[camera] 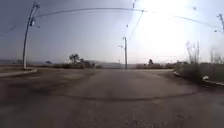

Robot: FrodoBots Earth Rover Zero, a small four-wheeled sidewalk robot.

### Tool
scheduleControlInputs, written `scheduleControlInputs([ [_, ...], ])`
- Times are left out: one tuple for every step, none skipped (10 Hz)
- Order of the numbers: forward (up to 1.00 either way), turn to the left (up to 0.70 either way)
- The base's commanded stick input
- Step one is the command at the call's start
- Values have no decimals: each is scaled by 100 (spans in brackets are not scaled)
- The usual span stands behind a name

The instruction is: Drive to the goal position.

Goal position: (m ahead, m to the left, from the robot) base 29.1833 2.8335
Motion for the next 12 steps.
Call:
scheduleControlInputs([
  [70, 0],
  [70, 0],
  [70, 0],
  [70, 0],
  [70, 0],
  [70, 0],
  [70, 0],
  [70, 0],
  [70, 0],
  [70, 0],
  [70, 0],
  [70, 0],
])
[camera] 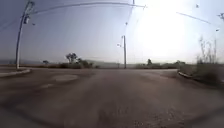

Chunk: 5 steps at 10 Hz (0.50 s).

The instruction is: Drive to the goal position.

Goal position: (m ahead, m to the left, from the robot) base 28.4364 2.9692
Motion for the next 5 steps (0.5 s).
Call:
scheduleControlInputs([
  [70, 0],
  [70, 0],
  [70, 0],
  [70, 0],
  [70, 0],
])
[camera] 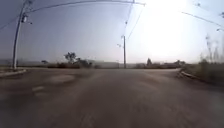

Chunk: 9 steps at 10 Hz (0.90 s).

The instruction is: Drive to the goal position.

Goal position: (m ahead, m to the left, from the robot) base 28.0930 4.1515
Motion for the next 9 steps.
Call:
scheduleControlInputs([
  [70, 0],
  [70, 0],
  [70, 0],
  [70, 0],
  [70, 0],
  [70, 0],
  [70, 0],
  [70, 0],
  [70, 0],
])
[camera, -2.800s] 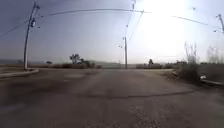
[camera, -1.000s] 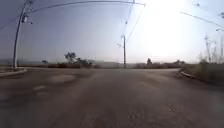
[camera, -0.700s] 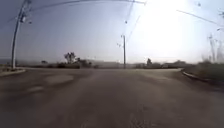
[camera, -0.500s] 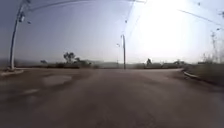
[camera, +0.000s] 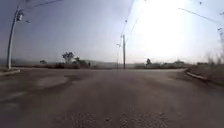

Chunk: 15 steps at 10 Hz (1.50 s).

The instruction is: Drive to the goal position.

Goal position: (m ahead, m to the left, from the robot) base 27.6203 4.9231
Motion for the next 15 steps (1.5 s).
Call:
scheduleControlInputs([
  [70, 0],
  [70, 0],
  [71, 0],
  [79, 0],
  [85, 0],
  [85, 0],
  [85, 0],
  [85, 0],
  [85, 0],
  [85, 0],
  [85, 0],
  [85, 0],
  [85, 0],
  [85, 0],
  [85, 0],
])
